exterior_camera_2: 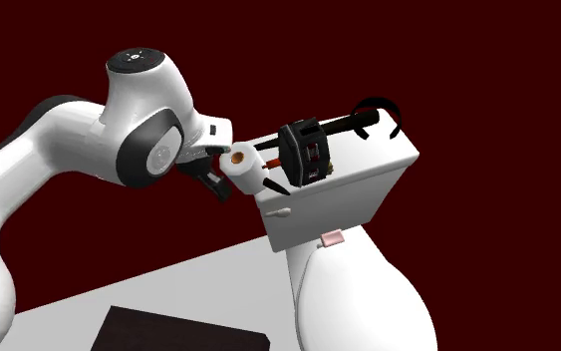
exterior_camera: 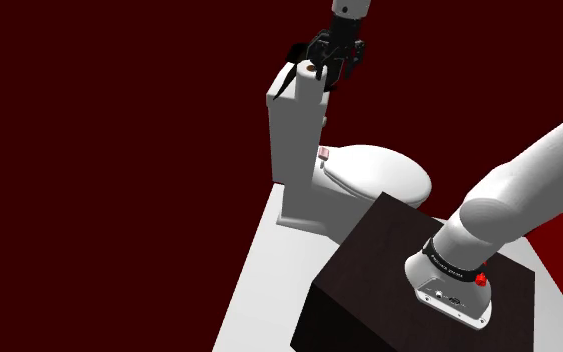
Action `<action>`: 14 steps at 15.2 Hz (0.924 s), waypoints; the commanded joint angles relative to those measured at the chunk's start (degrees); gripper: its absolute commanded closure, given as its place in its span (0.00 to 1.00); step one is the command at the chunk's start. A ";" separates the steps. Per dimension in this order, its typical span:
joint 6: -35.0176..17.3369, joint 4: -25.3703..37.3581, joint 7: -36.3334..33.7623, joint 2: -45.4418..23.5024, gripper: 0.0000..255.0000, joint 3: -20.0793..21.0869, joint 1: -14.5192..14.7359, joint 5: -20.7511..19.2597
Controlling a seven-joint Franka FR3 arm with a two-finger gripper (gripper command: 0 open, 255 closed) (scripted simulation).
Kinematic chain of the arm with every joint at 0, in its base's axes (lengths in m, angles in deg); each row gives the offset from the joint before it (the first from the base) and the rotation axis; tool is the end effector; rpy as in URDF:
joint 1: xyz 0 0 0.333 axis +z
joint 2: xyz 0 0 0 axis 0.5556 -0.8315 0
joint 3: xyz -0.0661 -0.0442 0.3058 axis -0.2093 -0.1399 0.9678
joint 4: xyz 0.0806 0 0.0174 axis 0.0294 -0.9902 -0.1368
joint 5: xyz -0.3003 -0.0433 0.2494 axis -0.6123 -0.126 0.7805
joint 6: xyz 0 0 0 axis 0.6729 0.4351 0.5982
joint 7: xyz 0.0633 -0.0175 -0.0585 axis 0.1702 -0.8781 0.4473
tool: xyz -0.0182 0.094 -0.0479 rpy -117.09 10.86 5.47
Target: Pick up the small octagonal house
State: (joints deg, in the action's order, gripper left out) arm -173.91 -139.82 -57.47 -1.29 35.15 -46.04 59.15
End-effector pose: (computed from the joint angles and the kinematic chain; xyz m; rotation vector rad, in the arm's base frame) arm 0.4878 -0.0866 0.5673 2.9990 -0.8429 0.1099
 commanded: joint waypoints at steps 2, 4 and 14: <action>-2.09 4.56 -3.42 -5.25 0.00 -0.73 -1.28 -0.21; -2.89 7.87 -5.43 -8.48 0.00 -1.40 -2.10 -0.27; -5.99 20.53 -12.68 -20.76 0.00 -4.56 -5.32 0.33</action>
State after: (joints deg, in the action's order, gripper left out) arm -179.12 -118.81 -70.00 -21.75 30.81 -51.14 59.49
